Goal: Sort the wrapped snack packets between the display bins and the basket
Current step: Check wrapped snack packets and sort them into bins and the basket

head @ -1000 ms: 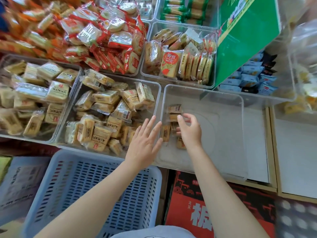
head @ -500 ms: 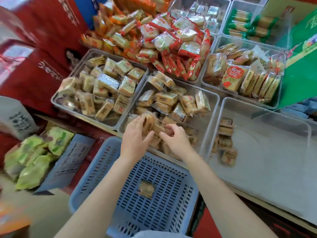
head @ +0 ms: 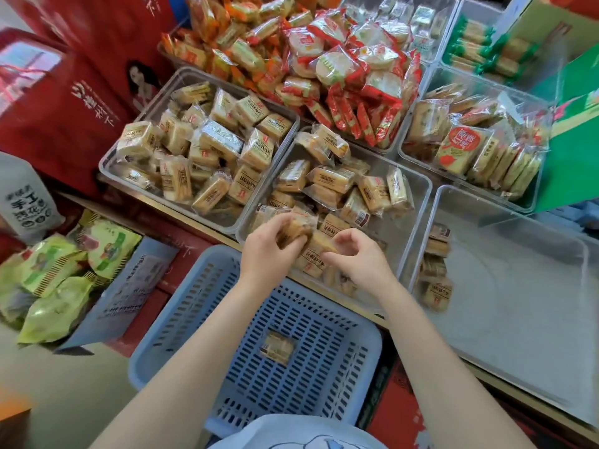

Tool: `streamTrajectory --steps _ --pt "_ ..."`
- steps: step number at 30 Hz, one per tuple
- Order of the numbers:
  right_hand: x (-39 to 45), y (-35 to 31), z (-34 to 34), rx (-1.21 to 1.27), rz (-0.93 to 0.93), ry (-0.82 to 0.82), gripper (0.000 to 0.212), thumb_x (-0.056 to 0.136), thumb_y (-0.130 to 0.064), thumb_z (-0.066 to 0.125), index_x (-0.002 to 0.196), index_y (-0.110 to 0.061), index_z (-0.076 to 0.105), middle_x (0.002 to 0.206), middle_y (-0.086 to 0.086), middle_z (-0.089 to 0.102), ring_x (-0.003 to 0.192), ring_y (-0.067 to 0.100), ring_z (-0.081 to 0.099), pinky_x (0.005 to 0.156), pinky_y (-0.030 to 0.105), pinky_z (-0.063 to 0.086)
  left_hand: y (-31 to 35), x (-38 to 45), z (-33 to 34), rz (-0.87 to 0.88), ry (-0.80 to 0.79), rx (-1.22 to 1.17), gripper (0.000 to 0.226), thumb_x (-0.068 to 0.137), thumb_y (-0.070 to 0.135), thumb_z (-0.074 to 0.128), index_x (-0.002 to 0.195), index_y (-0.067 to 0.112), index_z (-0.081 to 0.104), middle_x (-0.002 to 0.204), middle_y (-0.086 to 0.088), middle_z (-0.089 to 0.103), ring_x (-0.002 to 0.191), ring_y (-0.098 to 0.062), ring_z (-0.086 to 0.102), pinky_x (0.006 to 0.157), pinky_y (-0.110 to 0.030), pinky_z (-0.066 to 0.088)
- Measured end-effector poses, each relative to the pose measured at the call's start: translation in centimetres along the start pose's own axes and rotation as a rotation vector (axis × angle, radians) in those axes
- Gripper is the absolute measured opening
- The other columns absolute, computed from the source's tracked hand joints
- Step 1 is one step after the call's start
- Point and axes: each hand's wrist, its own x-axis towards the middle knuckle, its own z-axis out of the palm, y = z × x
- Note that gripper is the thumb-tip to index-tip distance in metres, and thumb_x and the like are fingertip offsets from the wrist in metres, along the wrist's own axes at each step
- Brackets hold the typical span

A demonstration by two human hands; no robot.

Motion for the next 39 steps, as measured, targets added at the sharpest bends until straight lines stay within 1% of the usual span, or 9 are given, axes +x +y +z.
streamTrajectory --steps 3,6,10,15,21,24,27,34,39 --pt "-1.8 -0.4 -0.5 0.161 -0.039 0.07 0.025 0.087 -0.022 0.08 0.106 -0.026 0.065 0.102 -0.003 0.072 0.092 0.013 0.069 0.074 0.024 0.054 0.8 -0.6 -1.3 -0.144 -0.057 -0.263 0.038 0.095 0.025 0.071 0.131 0.018 0.064 0.109 0.006 0.073 0.101 -0.008 0.068 0.091 -0.032 0.057" --pt "-4.3 -1.1 -1.7 0.453 -0.022 0.032 0.022 0.093 -0.021 0.072 0.113 -0.014 0.068 0.106 0.008 0.076 0.102 0.025 0.073 0.086 0.044 0.061 2.1 -1.7 -2.6 -0.34 -0.175 -0.562 0.034 0.099 0.025 0.065 0.133 0.022 0.059 0.118 -0.002 0.073 0.109 -0.018 0.07 0.097 -0.043 0.056" --pt "-7.8 -1.7 -3.1 0.692 0.016 -0.109 0.038 0.087 -0.029 0.065 0.117 -0.006 0.065 0.106 0.013 0.075 0.099 0.028 0.073 0.086 0.058 0.058 4.9 -4.4 -3.5 -0.403 -0.33 -0.854 0.026 0.098 0.018 0.064 0.123 0.018 0.057 0.105 -0.005 0.077 0.091 -0.02 0.075 0.07 -0.032 0.06" --pt "-12.0 -0.4 -3.1 0.642 0.045 -0.099 0.018 0.104 -0.023 0.053 0.109 -0.012 0.065 0.098 0.009 0.072 0.095 0.026 0.067 0.088 0.055 0.055 5.7 -7.8 -4.1 -0.332 -0.436 -0.858 0.045 0.08 0.026 0.075 0.119 0.017 0.055 0.108 -0.012 0.074 0.094 -0.027 0.071 0.074 -0.039 0.06" --pt "-16.6 0.5 -1.0 0.363 0.098 -0.014 0.018 0.093 -0.029 0.055 0.082 -0.02 0.066 0.083 0.008 0.059 0.08 0.024 0.056 0.077 0.04 0.046 5.5 -12.0 -4.5 -0.296 -0.527 -0.812 0.037 0.082 0.028 0.082 0.114 0.022 0.065 0.101 -0.008 0.074 0.092 -0.025 0.069 0.078 -0.04 0.057" --pt "-17.9 0.6 0.1 0.408 0.063 -0.048 0.014 0.1 -0.029 0.057 0.094 -0.018 0.064 0.081 0.008 0.061 0.072 0.023 0.058 0.068 0.038 0.048 5.1 -13.7 -4.5 -0.275 -0.554 -0.78 0.033 0.083 0.028 0.083 0.111 0.021 0.066 0.097 -0.007 0.074 0.087 -0.023 0.069 0.075 -0.037 0.058" --pt "-18.7 0.9 0.8 0.389 -0.01 -0.051 0.005 0.098 -0.029 0.065 0.103 -0.028 0.068 0.086 0.007 0.069 0.085 0.027 0.07 0.082 0.043 0.057 4.8 -14.9 -4.9 -0.257 -0.579 -0.751 0.041 0.08 0.026 0.077 0.116 0.015 0.062 0.094 -0.007 0.075 0.084 -0.023 0.071 0.071 -0.036 0.059" --pt "-19.1 0.3 2.9 0.342 0.002 0.012 0.011 0.094 -0.015 0.069 0.085 -0.021 0.067 0.078 0.006 0.056 0.076 0.015 0.058 0.078 0.035 0.048 3.3 -15.8 -6.3 -0.271 -0.623 -0.705 0.038 0.082 0.025 0.083 0.112 0.016 0.061 0.09 -0.003 0.074 0.08 -0.02 0.071 0.066 -0.033 0.057" --pt "-19.8 -0.6 4.4 0.327 -0.014 0.164 0.013 0.09 -0.017 0.074 0.079 -0.019 0.068 0.071 -0.004 0.062 0.071 0.013 0.057 0.074 0.036 0.05 2.7 -15.5 -7.2 -0.319 -0.608 -0.731 0.025 0.078 0.04 0.082 0.091 0.022 0.073 0.091 -0.006 0.071 0.081 -0.027 0.062 0.069 -0.038 0.048"
